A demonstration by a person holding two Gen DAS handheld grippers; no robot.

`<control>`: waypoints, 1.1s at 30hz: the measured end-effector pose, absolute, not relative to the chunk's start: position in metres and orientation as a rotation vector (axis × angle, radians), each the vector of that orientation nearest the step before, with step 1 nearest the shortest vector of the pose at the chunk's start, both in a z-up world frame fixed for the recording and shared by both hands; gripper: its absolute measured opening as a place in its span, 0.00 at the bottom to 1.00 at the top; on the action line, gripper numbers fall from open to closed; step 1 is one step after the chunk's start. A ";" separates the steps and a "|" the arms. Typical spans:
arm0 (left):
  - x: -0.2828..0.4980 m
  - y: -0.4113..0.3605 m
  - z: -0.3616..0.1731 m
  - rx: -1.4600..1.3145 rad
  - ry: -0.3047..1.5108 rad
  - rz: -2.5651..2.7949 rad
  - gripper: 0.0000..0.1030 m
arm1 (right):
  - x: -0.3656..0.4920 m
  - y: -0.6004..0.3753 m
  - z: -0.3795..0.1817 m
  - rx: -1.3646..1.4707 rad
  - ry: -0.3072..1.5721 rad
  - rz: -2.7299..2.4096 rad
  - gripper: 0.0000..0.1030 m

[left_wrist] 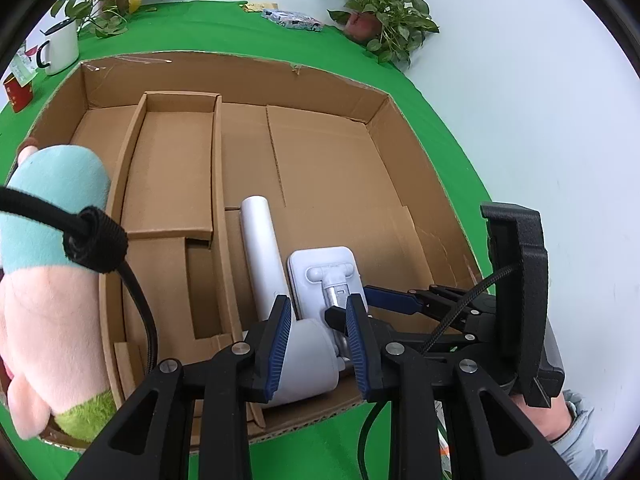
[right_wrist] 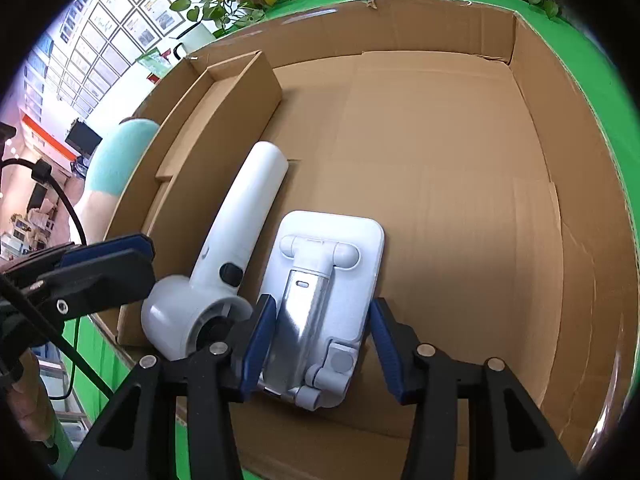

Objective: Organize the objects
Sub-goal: 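Lower the phone stand next to the hair dryer and open both grippers, then move both grippers to the long white-and-green medicine box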

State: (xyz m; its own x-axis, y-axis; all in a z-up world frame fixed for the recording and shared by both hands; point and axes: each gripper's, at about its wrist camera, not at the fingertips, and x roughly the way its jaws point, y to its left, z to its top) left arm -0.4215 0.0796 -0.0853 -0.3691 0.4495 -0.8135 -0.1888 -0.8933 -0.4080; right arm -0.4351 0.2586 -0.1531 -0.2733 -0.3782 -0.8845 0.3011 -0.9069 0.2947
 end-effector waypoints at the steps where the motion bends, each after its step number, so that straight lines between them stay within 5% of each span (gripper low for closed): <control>1: -0.421 0.080 -0.086 -1.473 -0.349 2.294 0.25 | -0.435 0.257 -0.153 1.571 -0.089 -2.214 0.46; 6: -0.407 0.076 -0.078 -1.414 -0.344 2.349 0.28 | -0.435 0.259 -0.152 1.575 -0.147 -2.222 0.49; 8: -0.399 0.076 -0.071 -1.372 -0.307 2.403 0.36 | -0.425 0.263 -0.140 1.514 -0.107 -2.299 0.64; 9: -0.391 0.076 -0.065 -1.333 -0.267 2.458 0.44 | -0.417 0.264 -0.131 1.462 -0.070 -2.360 0.80; 11: -0.378 0.076 -0.054 -1.276 -0.209 2.559 0.77 | -0.401 0.269 -0.115 1.377 -0.034 -2.442 0.88; 13: -0.362 0.076 -0.042 -1.191 -0.197 2.685 0.94 | -0.381 0.272 -0.104 1.307 0.017 -2.512 0.99; 21: -0.285 0.085 -0.017 -0.880 -0.049 2.865 0.95 | -0.313 0.284 -0.084 1.107 0.119 -2.741 0.99; 33: -0.226 0.086 -0.025 -0.826 -0.027 2.939 0.95 | -0.259 0.286 -0.082 0.941 0.180 -2.855 0.99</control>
State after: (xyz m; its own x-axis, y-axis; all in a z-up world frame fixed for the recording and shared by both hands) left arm -0.2255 0.0863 -0.0248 -0.8501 0.0898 -0.5190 -0.0804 -0.9959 -0.0406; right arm -0.2590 0.2861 -0.0825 -0.7968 -0.0862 -0.5980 0.1605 -0.9844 -0.0720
